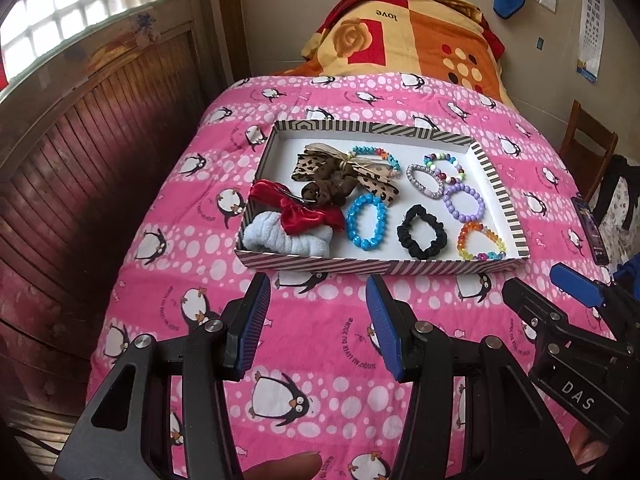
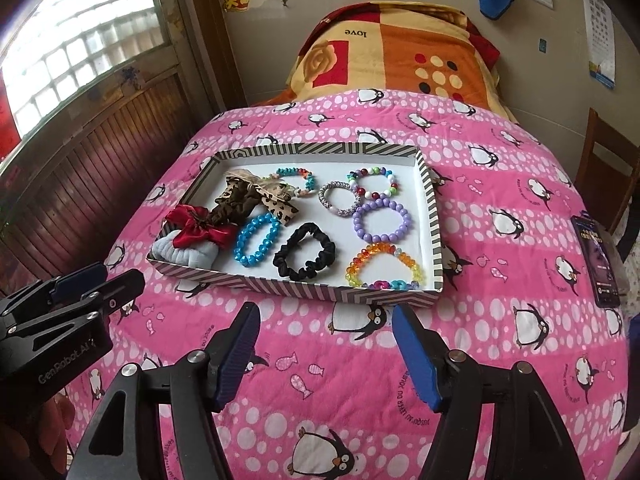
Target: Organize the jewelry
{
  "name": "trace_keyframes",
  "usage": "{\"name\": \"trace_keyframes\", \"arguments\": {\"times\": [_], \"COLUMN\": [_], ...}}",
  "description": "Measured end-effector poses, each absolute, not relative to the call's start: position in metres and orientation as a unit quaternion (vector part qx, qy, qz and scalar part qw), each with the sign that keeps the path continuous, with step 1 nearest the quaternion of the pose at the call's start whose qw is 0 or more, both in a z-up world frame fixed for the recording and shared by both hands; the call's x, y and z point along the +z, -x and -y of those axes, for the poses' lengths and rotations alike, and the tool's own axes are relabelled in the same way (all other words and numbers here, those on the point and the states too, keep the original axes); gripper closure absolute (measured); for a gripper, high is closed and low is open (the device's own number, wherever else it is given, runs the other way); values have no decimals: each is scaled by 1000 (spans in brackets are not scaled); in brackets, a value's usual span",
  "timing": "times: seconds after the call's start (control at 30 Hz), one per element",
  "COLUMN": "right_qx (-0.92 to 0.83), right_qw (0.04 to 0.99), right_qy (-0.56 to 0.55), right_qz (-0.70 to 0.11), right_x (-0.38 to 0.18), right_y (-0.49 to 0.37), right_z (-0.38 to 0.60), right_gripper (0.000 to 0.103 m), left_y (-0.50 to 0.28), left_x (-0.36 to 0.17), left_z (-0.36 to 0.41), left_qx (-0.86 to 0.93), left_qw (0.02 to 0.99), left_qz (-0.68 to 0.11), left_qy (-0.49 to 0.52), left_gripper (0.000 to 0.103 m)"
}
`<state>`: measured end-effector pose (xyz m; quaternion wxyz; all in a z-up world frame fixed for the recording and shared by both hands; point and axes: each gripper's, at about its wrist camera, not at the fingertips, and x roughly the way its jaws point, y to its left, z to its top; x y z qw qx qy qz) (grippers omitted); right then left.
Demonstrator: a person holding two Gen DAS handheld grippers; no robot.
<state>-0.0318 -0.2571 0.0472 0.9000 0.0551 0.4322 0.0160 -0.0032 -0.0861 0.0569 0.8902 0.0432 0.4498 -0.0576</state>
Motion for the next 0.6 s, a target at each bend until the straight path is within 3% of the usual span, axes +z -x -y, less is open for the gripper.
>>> {"name": "trace_keyframes", "arguments": {"times": [0.6], "right_qx": [19], "right_qw": [900], "right_qy": [-49], "right_qz": [-432], "right_x": [51], "right_y": [35], "right_z": [252], "right_gripper": [37], "left_y": [11], "left_x": [58], "left_z": [78], "left_qx": [-49], "left_qw": [894], "left_qz": [-444], "left_qy": [-44], "left_gripper": [54]}}
